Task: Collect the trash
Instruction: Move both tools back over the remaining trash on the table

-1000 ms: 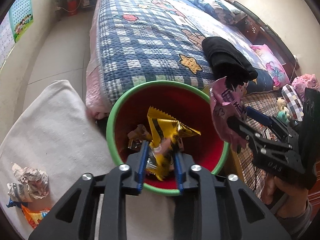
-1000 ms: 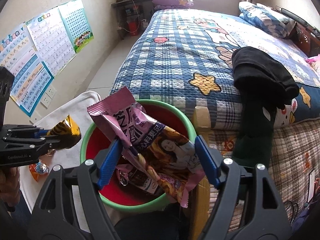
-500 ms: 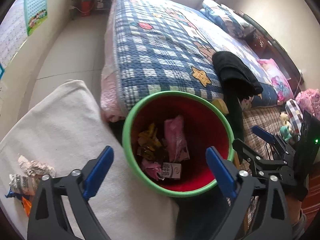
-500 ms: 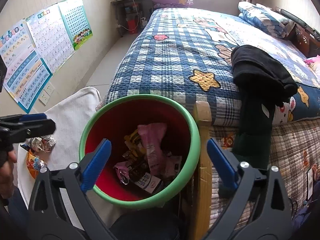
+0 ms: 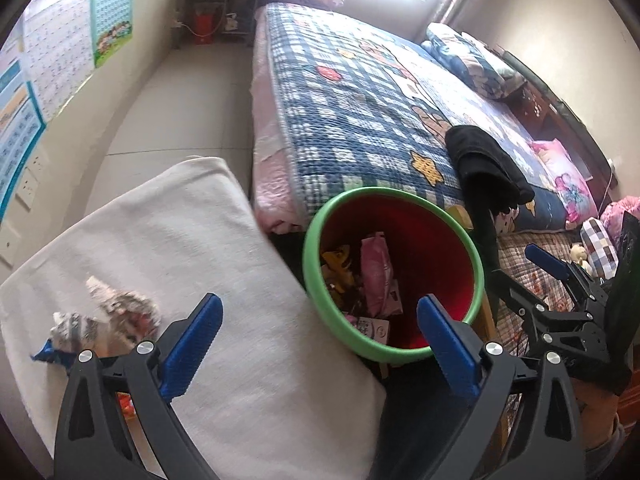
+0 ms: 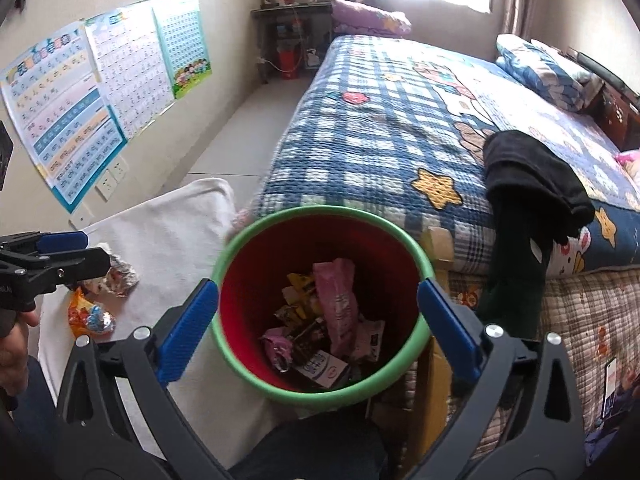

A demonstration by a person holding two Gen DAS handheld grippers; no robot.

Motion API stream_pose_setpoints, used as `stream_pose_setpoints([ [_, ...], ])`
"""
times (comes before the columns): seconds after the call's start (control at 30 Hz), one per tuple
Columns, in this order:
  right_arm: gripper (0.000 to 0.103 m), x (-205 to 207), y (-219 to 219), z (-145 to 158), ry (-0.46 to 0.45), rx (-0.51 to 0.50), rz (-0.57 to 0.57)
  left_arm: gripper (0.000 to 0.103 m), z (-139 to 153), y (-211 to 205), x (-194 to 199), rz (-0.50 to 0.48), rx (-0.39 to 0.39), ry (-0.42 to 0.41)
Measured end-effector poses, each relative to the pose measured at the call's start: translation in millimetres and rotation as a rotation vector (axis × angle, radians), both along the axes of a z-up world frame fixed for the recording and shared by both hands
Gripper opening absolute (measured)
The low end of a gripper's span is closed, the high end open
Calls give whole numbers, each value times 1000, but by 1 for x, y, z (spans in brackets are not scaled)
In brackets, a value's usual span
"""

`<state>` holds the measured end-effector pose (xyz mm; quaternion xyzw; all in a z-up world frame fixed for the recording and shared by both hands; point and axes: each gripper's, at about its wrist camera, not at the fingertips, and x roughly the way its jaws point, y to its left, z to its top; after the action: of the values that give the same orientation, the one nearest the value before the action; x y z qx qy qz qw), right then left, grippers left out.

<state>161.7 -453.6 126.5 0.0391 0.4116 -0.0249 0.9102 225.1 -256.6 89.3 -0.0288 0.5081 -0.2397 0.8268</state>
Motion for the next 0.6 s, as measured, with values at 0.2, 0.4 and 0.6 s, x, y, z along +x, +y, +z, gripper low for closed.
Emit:
stream_pose_setpoints([
  [0.2,98,-1,34,3,-3,-3,53,94,0,46,-16,67,3,-6],
  [0.4,98,3,74,5,-4,-5,119,94,-7,102,-33,162,7,-4],
  [0.6,98,8,117,0,4,-4,192,94,-19,161,-51,266,14,12],
])
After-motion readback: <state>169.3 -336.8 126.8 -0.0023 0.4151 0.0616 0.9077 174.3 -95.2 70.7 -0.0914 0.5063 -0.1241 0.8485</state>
